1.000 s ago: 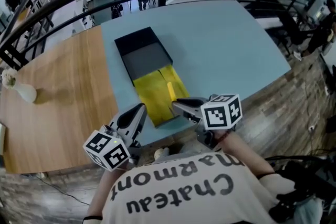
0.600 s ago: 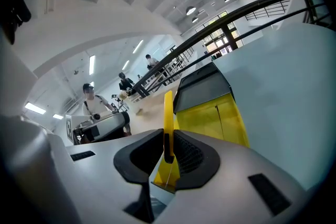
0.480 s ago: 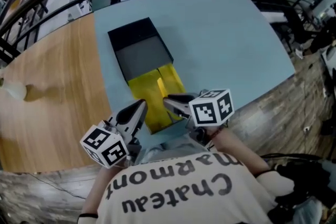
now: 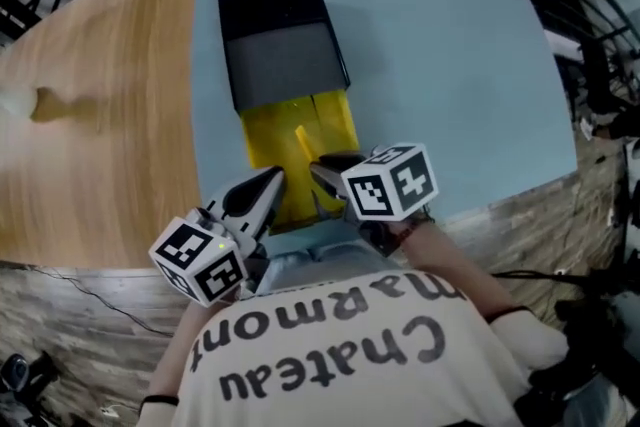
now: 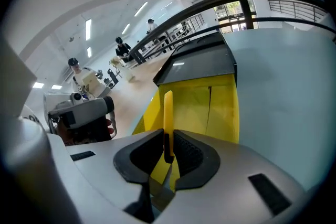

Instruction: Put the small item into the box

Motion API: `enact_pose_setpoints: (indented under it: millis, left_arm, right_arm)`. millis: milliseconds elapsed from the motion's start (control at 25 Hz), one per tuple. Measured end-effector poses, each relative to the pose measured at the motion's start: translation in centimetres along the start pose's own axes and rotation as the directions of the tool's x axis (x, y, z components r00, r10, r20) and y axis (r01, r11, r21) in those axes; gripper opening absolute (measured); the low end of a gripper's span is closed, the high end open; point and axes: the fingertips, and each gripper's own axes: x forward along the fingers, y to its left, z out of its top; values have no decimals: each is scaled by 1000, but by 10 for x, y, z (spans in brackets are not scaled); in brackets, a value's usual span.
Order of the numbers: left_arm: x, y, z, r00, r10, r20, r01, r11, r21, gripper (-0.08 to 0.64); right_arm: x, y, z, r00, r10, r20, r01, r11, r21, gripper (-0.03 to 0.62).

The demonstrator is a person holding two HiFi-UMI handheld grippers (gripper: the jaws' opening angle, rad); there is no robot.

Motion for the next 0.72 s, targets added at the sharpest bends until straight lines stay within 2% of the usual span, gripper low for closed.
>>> enact_pose_setpoints:
  millis: [400, 720]
  left_arm:
    - [-26, 16, 5, 993, 105, 51, -104, 994, -25, 3]
    - [-31, 14, 3, 993, 105, 53, -104, 994, -24, 3]
  right_arm:
    - [30, 0, -9, 987, -72, -146, 66, 997, -45, 78]
    - [38, -6, -19, 977, -100, -189, 94, 995, -40, 78]
